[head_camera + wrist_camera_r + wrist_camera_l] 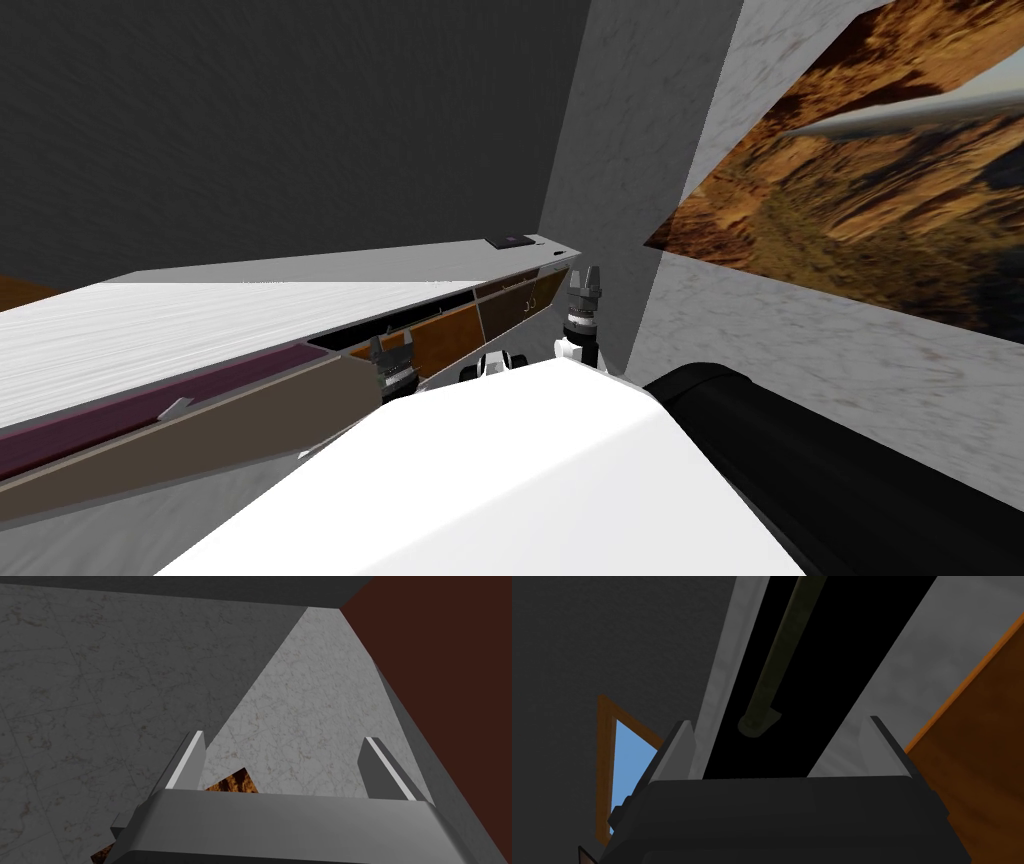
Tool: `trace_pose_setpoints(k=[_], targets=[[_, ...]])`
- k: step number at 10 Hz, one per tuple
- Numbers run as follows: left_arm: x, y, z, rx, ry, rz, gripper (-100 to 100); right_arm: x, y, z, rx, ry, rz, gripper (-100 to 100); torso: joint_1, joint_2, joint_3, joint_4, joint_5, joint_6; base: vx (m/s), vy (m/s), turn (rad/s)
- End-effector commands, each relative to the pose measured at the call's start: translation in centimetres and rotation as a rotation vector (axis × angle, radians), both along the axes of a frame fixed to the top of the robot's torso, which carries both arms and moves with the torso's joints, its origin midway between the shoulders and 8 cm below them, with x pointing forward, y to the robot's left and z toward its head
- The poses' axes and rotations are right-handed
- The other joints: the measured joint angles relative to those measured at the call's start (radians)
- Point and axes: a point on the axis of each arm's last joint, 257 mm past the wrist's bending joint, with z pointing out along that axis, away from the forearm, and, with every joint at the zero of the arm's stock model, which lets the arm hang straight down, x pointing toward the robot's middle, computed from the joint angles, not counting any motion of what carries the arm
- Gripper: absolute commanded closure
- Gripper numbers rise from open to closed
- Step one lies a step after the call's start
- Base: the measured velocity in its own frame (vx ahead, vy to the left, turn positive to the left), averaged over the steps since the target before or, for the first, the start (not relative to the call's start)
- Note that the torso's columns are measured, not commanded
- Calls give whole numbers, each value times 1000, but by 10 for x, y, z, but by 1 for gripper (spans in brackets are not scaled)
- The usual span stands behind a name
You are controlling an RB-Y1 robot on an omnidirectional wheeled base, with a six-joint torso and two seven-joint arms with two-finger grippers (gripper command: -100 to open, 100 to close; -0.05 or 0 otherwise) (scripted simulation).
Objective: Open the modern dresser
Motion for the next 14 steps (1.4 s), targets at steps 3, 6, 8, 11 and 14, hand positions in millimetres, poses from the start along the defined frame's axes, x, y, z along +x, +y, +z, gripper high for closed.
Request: trace_pose_setpoints(k=[3,6,8,11,14], targets=[[25,8,15,-1,3,-7,-100,0,0,0,0,0,0,0,0,0,0,1,-1,1,-7,-15,20],[11,3,5,-1,4,-3,100,0,0,0,0,0,0,0,0,2,0,3,-3,-1,5,5,-25],[2,0,-1,-1,3,0,100,0,0,0,0,0,0,0,0,5,3,3,-1,-2,11,16,-8],[2,1,3,-2,7,-5,100,0,0,0,0,0,0,0,2,2,2,1,1,-1,-28,-12,2],[6,7,11,-4,9,-10,100,0,0,0,0,0,0,0,-2,8,5,4,-2,-2,-159,-95,33]])
